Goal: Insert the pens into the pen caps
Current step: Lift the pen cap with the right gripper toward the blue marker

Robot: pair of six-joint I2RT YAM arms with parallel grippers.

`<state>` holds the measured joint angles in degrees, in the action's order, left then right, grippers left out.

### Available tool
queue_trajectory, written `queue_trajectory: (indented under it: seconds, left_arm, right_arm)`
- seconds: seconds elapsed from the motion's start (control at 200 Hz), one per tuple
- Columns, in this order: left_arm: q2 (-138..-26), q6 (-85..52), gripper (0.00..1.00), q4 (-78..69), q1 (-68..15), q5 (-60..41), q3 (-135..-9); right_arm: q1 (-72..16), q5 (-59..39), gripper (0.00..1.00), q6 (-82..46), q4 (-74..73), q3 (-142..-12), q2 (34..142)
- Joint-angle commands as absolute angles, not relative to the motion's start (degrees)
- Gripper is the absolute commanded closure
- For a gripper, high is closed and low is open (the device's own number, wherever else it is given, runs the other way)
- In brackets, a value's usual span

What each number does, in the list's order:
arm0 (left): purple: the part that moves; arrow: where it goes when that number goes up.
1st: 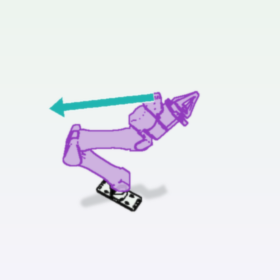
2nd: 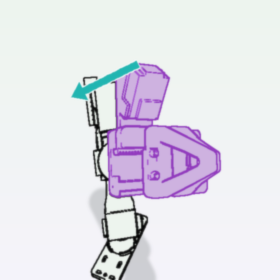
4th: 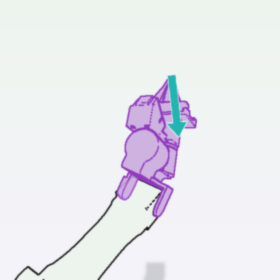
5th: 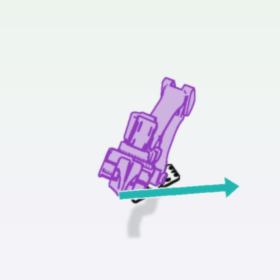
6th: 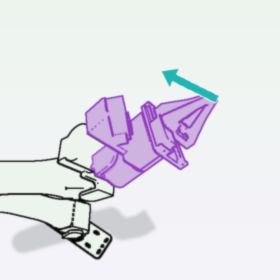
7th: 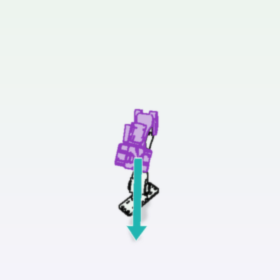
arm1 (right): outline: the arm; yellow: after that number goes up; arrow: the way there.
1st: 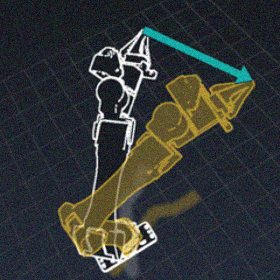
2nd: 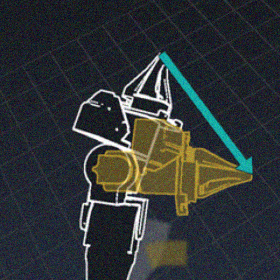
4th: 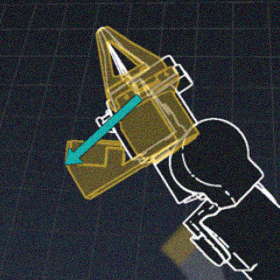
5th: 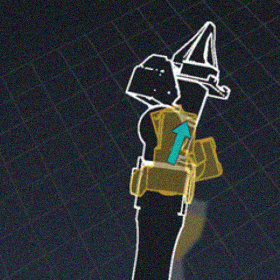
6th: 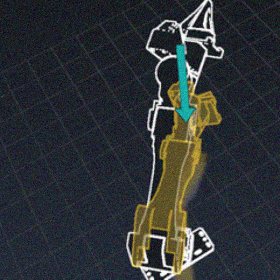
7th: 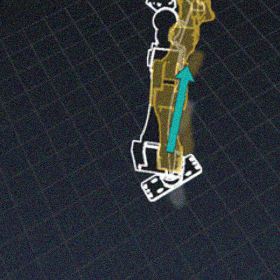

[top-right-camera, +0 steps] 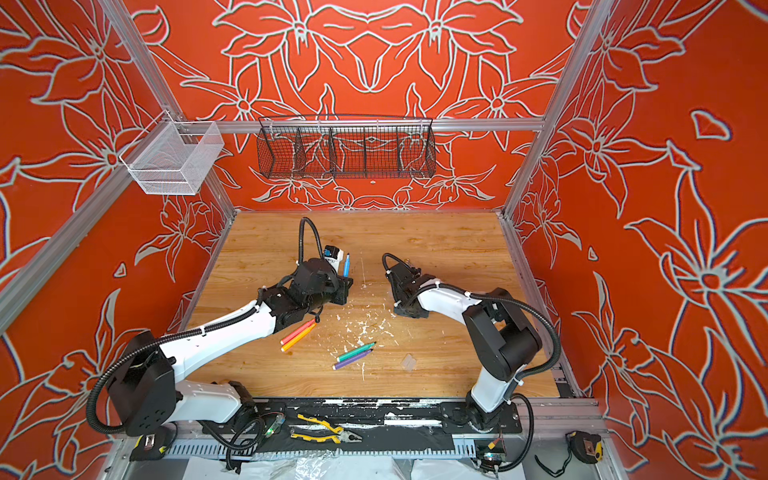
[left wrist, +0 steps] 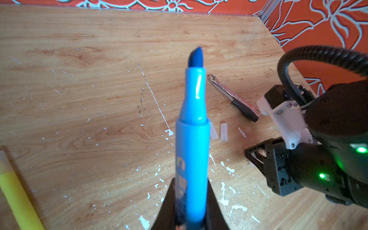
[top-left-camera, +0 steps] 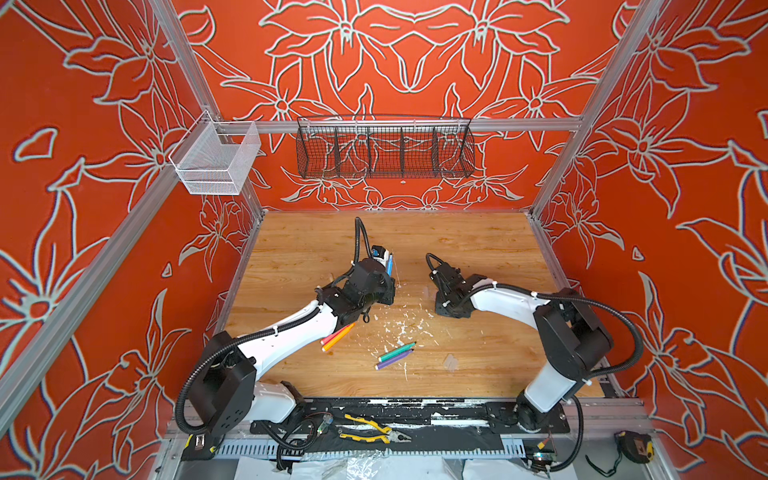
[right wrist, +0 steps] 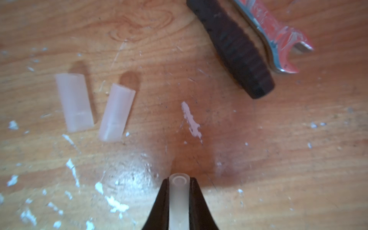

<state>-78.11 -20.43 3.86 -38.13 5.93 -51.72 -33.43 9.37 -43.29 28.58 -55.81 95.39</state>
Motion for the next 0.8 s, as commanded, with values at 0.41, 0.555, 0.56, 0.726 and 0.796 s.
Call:
queue_trajectory:
  seconds: [0.41, 0.555, 0.56, 0.726, 0.796]
  left_arm:
    - [-81.9, -21.1, 1.00, 1.4, -39.8, -4.7, -53.9]
    - [-81.2, -19.1, 1.00, -2.6, -41.1, -10.4, -52.5]
    - [-81.1, -19.0, 1.00, -2.7, -41.2, -10.5, -52.4]
    - [-82.1, -16.7, 1.00, -1.4, -44.6, -9.3, -54.2]
    - [-82.3, -16.0, 1.00, -1.4, -45.8, -8.4, -54.4]
  right_arm:
    - [-33.0, 10.5, 0.92, -45.0, 27.4, -59.9, 78.3]
    - [-33.0, 10.4, 0.92, -46.3, 22.2, -59.7, 74.2]
    - [-33.0, 10.4, 0.92, -46.3, 21.9, -59.5, 74.1]
    - [-32.2, 12.8, 0.97, -46.5, 14.4, -51.6, 65.9]
    - [-31.8, 13.7, 0.97, -46.9, 8.8, -45.4, 60.7]
